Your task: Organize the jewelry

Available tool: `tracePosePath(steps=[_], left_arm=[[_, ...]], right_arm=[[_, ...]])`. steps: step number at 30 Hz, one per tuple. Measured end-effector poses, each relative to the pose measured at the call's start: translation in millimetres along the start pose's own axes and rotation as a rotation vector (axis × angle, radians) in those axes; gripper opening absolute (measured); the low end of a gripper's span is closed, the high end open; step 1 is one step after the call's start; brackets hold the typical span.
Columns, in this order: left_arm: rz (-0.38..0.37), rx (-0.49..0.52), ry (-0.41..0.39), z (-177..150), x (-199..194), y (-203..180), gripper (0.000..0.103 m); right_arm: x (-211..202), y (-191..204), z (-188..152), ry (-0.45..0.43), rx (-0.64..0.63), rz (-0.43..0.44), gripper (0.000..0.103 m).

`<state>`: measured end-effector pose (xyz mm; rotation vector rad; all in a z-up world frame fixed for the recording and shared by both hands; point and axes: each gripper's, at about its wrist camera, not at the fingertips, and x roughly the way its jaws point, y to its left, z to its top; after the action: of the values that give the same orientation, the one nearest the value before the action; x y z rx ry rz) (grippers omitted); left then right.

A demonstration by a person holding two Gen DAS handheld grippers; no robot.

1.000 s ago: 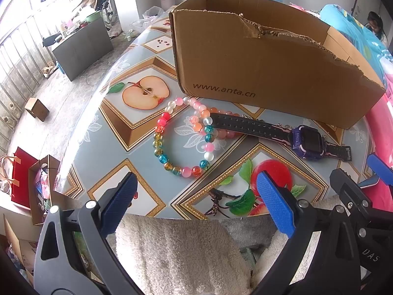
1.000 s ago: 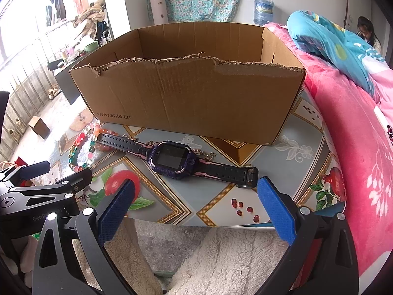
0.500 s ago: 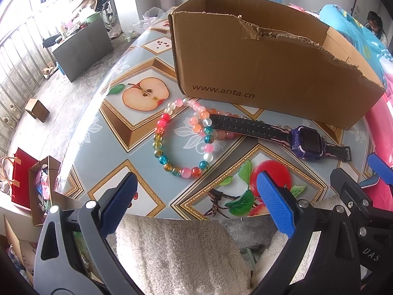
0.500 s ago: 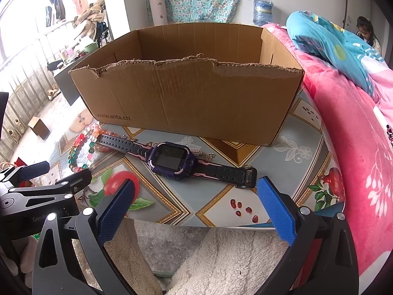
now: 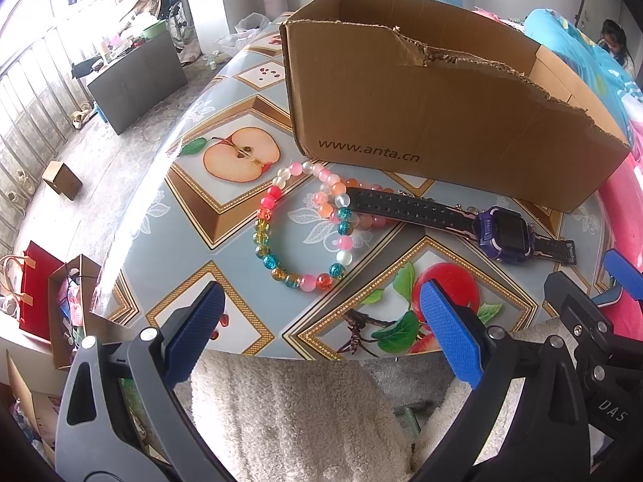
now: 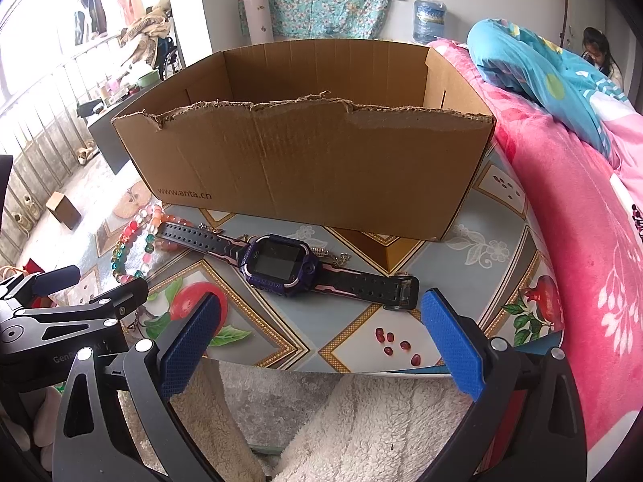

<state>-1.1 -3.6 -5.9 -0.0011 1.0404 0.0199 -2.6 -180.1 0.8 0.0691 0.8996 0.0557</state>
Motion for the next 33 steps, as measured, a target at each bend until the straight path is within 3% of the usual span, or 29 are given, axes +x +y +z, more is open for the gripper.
tracePosePath(steps=[9, 18, 22, 27, 29, 30, 33], left_arm=[[-0.048, 0.029, -0.051, -3, -6, 14, 0.094], [-0.150, 0.022, -0.198, 0, -17, 60, 0.094], [-0.089, 0.000, -0.246, 6, -17, 78, 0.094], [-0.029, 0.051, -0.238, 13, -5, 79, 0.094], [-0.010, 0.086, -0.229, 16, 1, 75, 0.087], [-0.009, 0.101, -0.218, 17, 5, 71, 0.077], [-0.032, 0.124, -0.164, 22, 20, 66, 0.060]], right_arm=[[1, -1, 2, -0.013, 0.003, 0.034, 0.097], [-8, 19, 20, -0.103, -0.090, 0.215, 0.097], [-4, 36, 27, -0.093, -0.115, 0.350, 0.097], [9, 61, 33, -0.042, -0.153, 0.480, 0.085], [14, 69, 37, -0.027, -0.166, 0.509, 0.076], [17, 72, 40, -0.019, -0.167, 0.527, 0.074], [24, 78, 46, 0.000, -0.161, 0.556, 0.065]])
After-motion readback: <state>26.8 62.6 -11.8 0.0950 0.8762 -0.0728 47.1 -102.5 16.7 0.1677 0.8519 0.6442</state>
